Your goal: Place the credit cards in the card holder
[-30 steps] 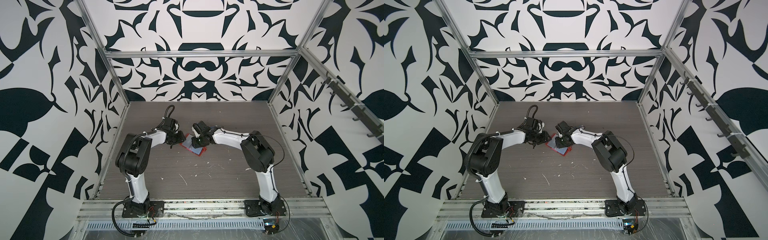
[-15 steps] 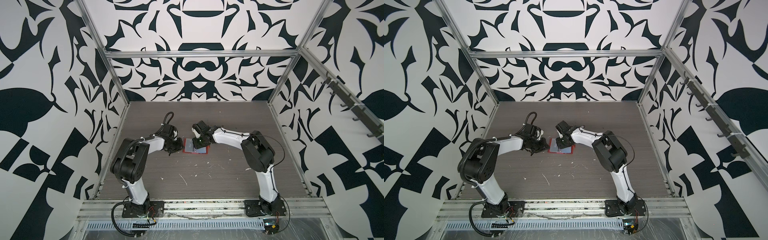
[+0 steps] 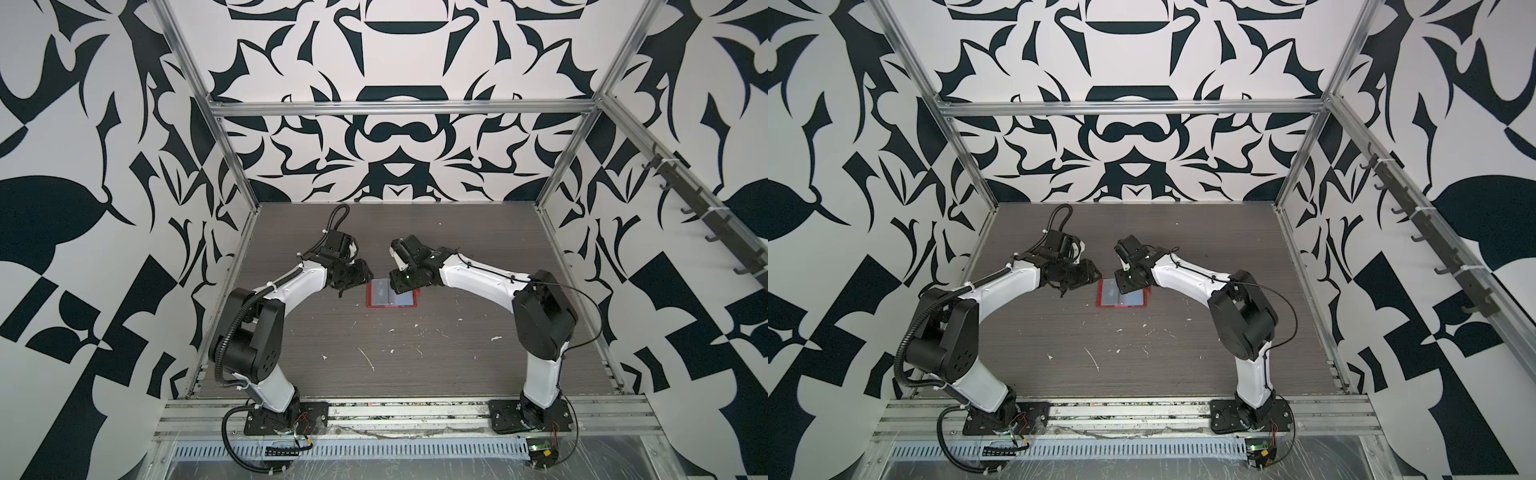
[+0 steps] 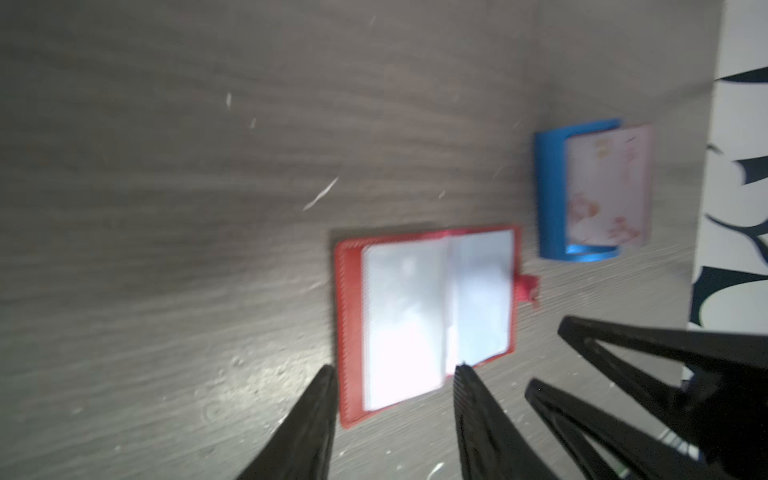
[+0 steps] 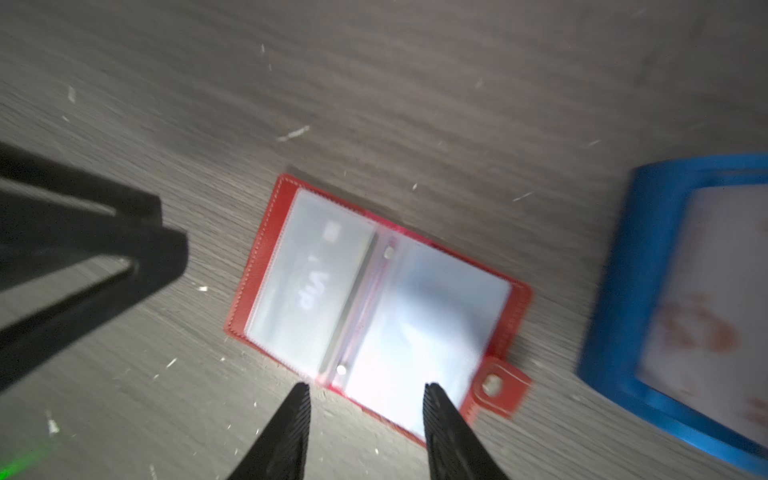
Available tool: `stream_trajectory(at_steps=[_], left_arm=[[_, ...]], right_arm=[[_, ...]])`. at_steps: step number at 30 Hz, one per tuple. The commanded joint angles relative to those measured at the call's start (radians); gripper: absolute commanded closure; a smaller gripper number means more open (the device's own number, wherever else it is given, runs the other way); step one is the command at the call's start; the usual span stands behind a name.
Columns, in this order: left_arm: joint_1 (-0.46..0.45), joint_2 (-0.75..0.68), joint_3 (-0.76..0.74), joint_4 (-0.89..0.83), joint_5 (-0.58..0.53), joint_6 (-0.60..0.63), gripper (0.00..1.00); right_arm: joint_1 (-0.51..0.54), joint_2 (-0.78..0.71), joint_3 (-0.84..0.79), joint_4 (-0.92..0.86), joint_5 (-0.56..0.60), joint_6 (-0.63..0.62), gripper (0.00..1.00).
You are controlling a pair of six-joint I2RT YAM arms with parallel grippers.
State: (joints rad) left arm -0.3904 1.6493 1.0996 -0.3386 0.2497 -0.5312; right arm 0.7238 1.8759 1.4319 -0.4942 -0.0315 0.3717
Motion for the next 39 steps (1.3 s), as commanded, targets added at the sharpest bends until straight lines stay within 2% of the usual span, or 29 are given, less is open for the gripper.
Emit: stream_trajectory(at_steps=[1,10,15,23,31,39], left_arm=[[-0.033,0.044,0.096,-0.048,0.019,-0.010,0.49],[-0.138,0.298,0.408,-0.056,0.063,-0.101,0.46],[-0.160,0.431,0.525,-0.030,0.108,-0.157,0.44],[-0.173,0.598,0.669,-0.037,0.201,-0.197,0.45],[-0.180,0.662,0.693,-0.027,0.241,-0.220,0.53],[-0.184,0.718,0.723,-0.019,0.279,-0.231,0.54]], right_arm=[[-0.049,-0.058,0.031,-0.084,0.053,-0.018,0.51],[-0.250,-0.102,0.052,-0.196,0.000,-0.099,0.50],[-0.316,-0.074,0.079,-0.218,-0.051,-0.141,0.46],[-0.337,0.020,0.154,-0.229,-0.094,-0.168,0.44],[-0.337,0.113,0.234,-0.251,-0.111,-0.168,0.47],[-0.337,0.145,0.256,-0.259,-0.074,-0.160,0.48]])
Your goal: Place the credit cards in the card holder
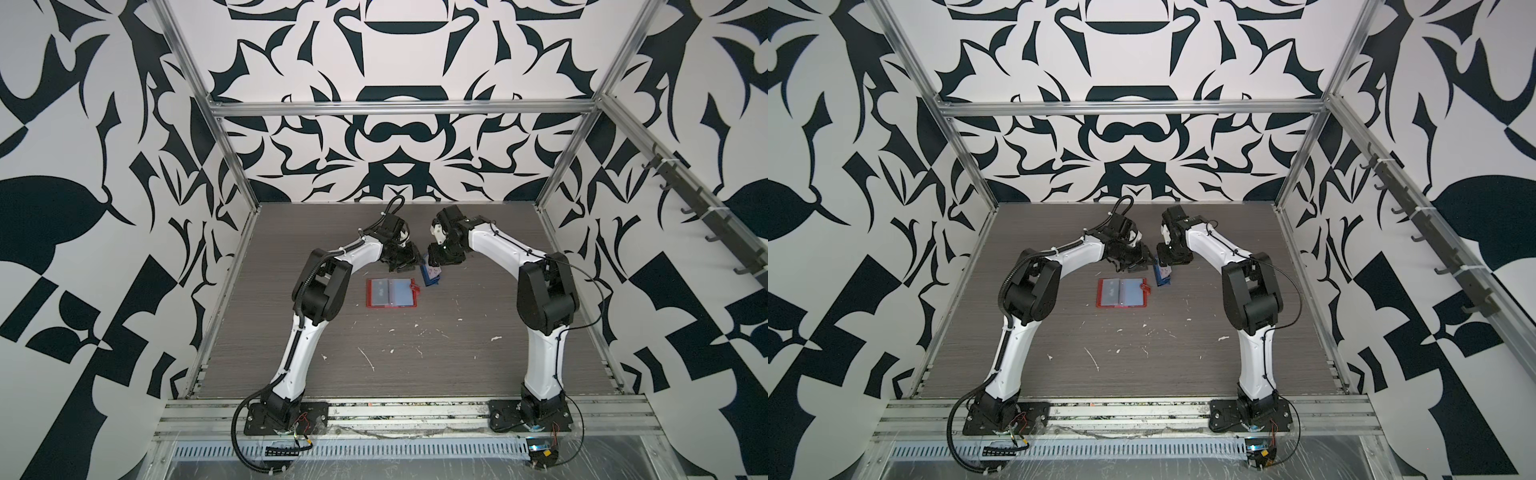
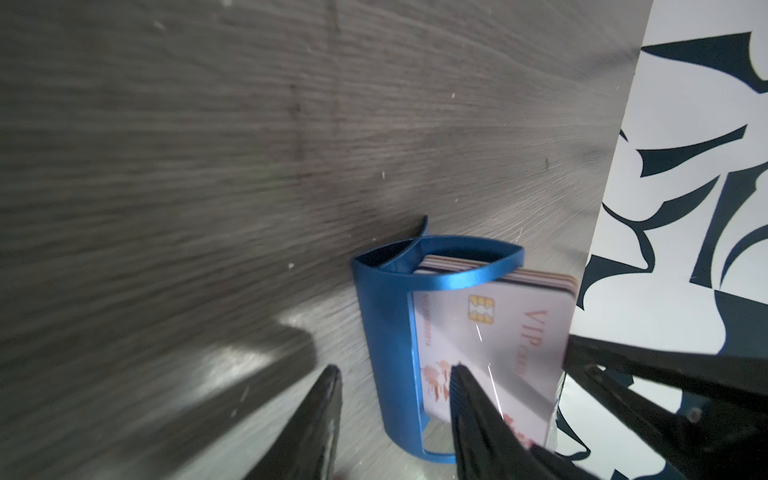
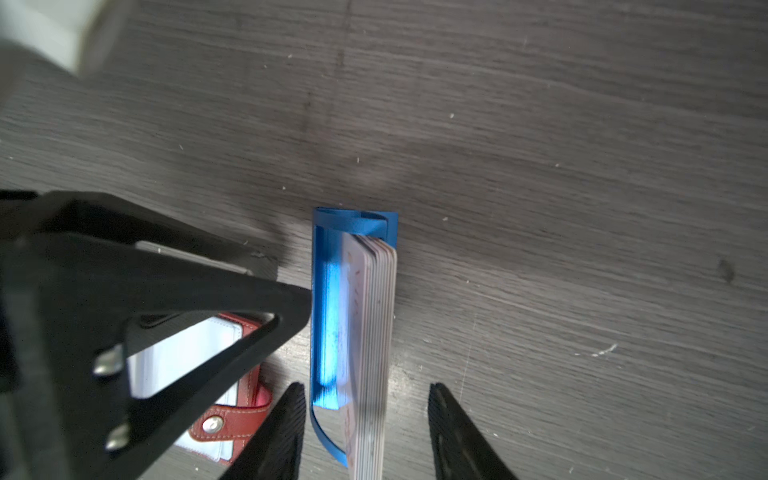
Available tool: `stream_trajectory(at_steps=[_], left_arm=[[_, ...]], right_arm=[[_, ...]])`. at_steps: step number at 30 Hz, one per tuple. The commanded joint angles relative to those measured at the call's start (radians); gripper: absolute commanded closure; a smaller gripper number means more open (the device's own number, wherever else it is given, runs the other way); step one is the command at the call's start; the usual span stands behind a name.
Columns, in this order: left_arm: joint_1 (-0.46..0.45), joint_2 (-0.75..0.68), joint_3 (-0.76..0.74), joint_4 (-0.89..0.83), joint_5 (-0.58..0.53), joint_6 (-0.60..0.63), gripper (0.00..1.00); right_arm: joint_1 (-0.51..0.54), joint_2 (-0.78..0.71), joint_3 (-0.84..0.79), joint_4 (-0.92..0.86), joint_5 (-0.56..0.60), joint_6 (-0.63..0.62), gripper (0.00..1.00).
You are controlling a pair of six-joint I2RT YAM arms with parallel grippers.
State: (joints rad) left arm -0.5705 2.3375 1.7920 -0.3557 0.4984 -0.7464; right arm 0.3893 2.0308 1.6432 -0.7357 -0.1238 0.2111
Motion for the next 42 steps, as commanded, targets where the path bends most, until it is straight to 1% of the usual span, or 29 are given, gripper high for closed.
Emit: stream_trajectory(at_steps=[1,8,13,23,25,42], left_arm=[[-0.005,0.037,0.036,-0.004,0.033,-0.015,0.55],[-0.005,0.057,0.044,-0.010,0.034,-0.019,0.58],[-0.005,0.065,0.035,-0.020,0.034,-0.019,0.65],[-0.006,0.082,0.036,-0.055,0.028,-0.008,0.69],[-0.007,0.086,0.042,-0.069,0.021,-0.003,0.72],[-0.006,0.105,0.041,-0.098,-0.003,0.004,0.74]], right_arm=[[-0.003,-0.007,0.047,-0.017,0.017,0.001,0.48],[-0.003,0.018,0.059,-0.019,0.001,0.004,0.51],[-0.003,0.043,0.071,-0.024,0.004,0.006,0.52],[-0.002,0.071,0.089,-0.036,0.029,0.012,0.54],[-0.003,0.075,0.092,-0.040,0.034,0.013,0.54],[-0.003,0.077,0.103,-0.060,0.057,0.010,0.58]])
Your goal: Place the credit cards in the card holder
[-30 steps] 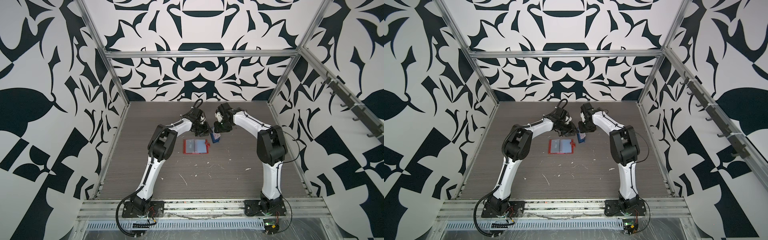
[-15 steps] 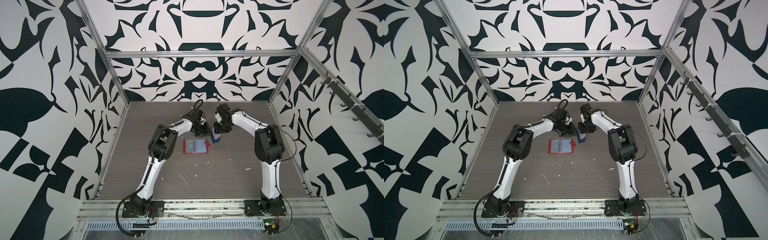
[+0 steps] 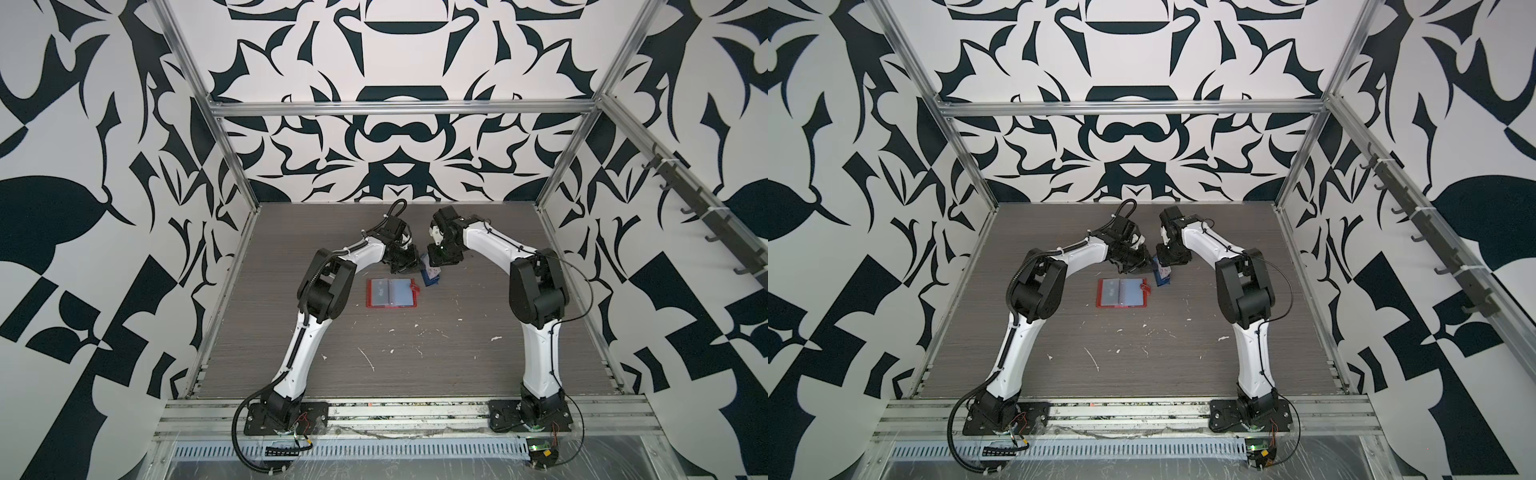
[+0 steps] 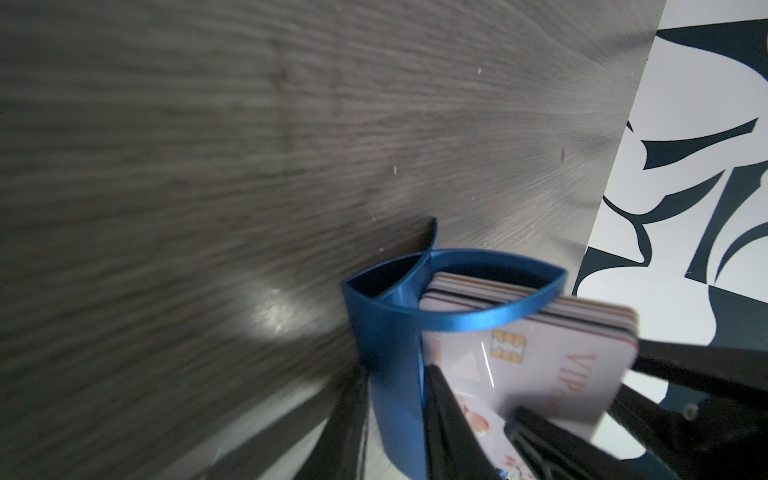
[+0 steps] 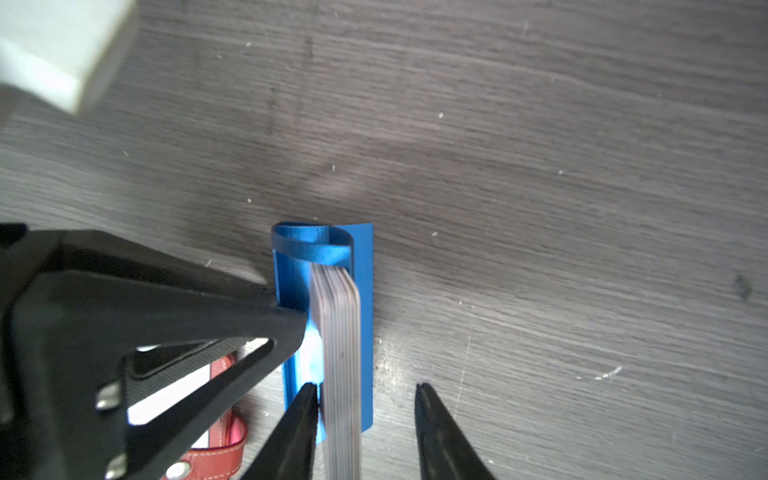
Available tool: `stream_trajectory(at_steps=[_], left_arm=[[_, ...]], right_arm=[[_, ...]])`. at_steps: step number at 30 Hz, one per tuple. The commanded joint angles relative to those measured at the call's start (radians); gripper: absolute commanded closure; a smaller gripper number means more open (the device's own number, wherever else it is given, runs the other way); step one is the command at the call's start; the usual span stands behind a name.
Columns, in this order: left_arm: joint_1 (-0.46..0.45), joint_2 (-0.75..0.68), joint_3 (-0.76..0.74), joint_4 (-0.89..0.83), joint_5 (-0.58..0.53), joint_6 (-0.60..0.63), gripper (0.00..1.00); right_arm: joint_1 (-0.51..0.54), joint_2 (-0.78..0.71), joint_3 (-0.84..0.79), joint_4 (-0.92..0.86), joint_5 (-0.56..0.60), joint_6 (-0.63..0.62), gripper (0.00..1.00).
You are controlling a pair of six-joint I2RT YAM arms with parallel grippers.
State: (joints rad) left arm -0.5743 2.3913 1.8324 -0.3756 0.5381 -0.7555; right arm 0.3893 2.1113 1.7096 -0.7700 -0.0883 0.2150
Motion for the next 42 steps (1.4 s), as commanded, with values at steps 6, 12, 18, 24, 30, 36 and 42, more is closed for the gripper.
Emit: stream_trajectory(at_steps=[6,12,18,24,30,36,42], left_arm=[[-0.002,0.054,0.002,-0.083,-0.047,0.017,0.74],[-0.003,0.054,0.001,-0.084,-0.046,0.018,0.74],[-0.003,0.053,0.000,-0.088,-0.054,0.019,0.74],[-0.003,0.052,0.000,-0.094,-0.064,0.024,0.75],[-0.002,0.052,-0.003,-0.097,-0.069,0.027,0.75],[-0.002,0.052,-0.007,-0.099,-0.070,0.031,0.75],[-0.002,0.052,-0.006,-0.100,-0.072,0.031,0.75]], right_arm=[[-0.003,-0.025,0.042,-0.039,0.039,0.001,0.59],[-0.003,-0.038,0.048,-0.050,0.047,-0.006,0.60],[-0.006,-0.031,0.047,-0.057,0.037,-0.015,0.62],[-0.025,-0.040,0.036,-0.055,-0.011,-0.017,0.64],[-0.026,-0.058,0.032,-0.054,-0.011,-0.019,0.64],[-0.026,-0.072,0.034,-0.061,-0.006,-0.019,0.65],[-0.026,-0.084,0.036,-0.063,-0.006,-0.019,0.67]])
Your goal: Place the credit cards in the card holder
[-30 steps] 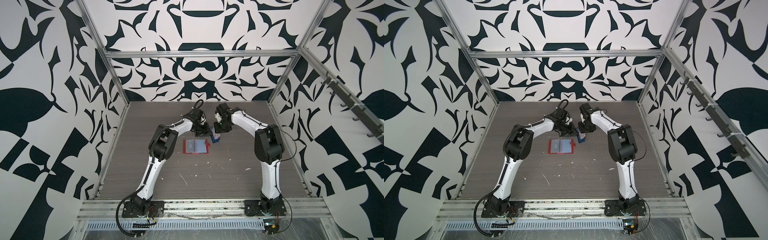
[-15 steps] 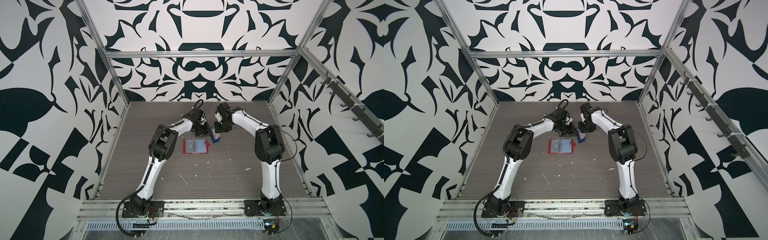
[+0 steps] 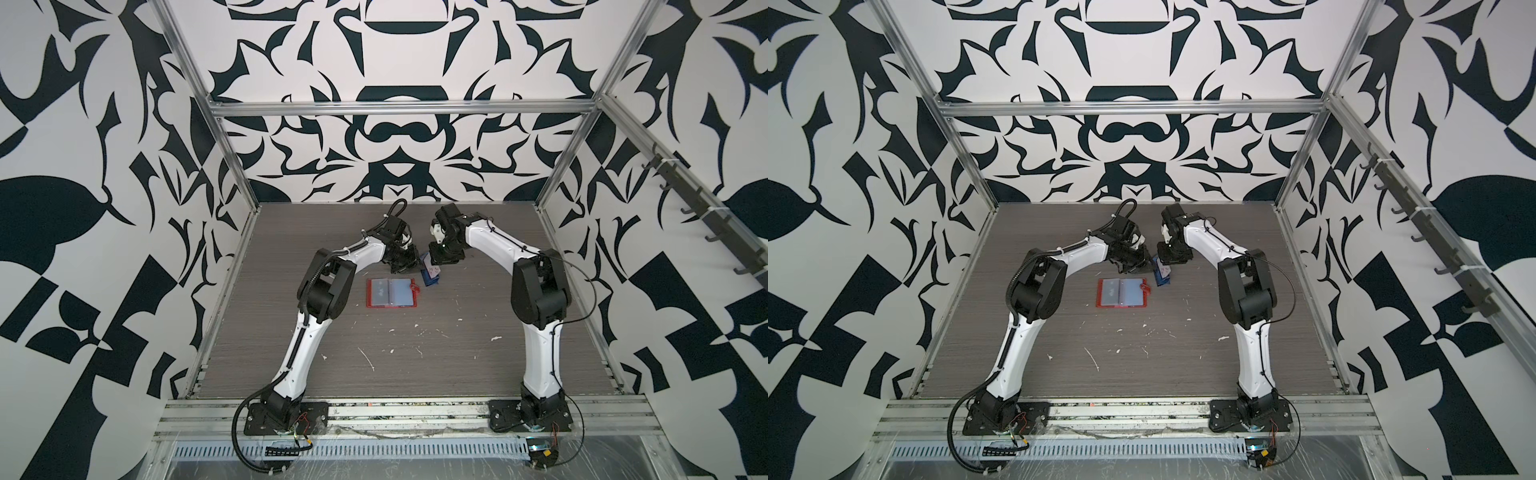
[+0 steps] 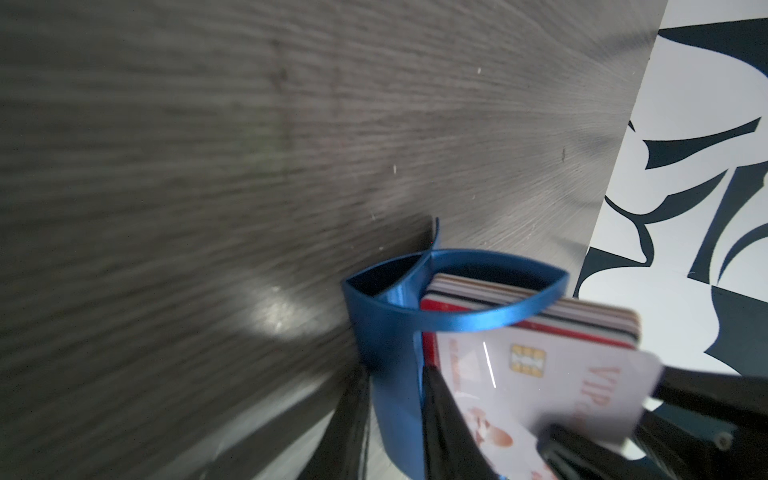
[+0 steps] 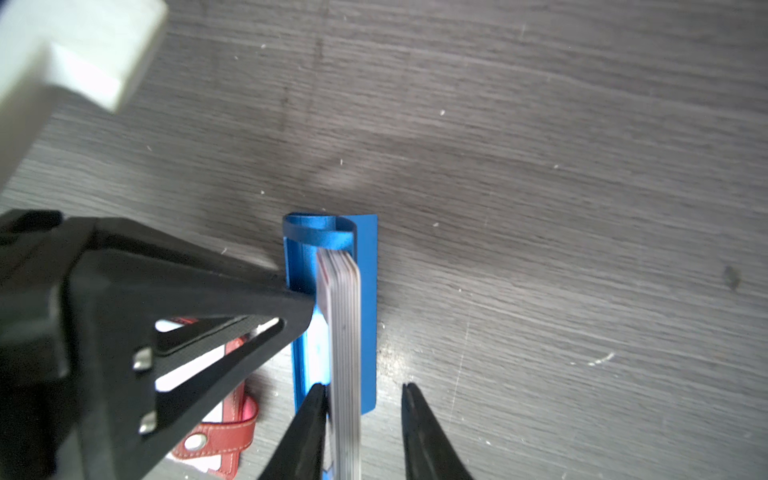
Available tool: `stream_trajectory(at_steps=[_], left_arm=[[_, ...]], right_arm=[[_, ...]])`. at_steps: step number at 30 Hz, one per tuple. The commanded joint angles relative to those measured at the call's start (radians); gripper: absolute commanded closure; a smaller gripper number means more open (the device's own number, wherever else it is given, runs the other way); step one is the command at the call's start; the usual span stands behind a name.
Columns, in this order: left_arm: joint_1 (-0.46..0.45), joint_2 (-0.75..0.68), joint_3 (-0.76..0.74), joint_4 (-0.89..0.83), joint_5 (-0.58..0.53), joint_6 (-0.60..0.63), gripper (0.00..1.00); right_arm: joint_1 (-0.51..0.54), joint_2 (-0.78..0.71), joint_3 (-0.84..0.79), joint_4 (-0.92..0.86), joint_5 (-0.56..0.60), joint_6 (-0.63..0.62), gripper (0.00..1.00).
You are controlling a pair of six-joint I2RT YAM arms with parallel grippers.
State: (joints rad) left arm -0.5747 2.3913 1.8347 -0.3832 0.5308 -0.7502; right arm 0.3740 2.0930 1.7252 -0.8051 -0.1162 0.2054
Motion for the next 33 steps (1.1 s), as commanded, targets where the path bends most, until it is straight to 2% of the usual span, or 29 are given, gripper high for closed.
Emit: stream_trajectory(at_steps=[1,10,22,27,33], left_arm=[[-0.002,0.052,-0.009,-0.094,-0.064,0.025,0.75],[-0.001,0.054,-0.007,-0.093,-0.064,0.025,0.75],[-0.001,0.057,0.000,-0.094,-0.052,0.025,0.76],[-0.001,0.043,0.014,-0.103,-0.045,0.037,0.73],[0.000,0.011,0.088,-0.172,-0.025,0.094,0.63]], right_arm=[[-0.010,-0.068,0.020,-0.029,0.021,-0.009,0.67],[-0.011,-0.079,0.018,-0.035,0.016,-0.012,0.74],[-0.010,-0.091,0.025,-0.049,0.012,-0.013,0.99],[-0.010,-0.116,0.016,-0.044,-0.013,-0.006,1.00],[-0.011,-0.177,-0.015,-0.004,-0.065,0.017,1.00]])
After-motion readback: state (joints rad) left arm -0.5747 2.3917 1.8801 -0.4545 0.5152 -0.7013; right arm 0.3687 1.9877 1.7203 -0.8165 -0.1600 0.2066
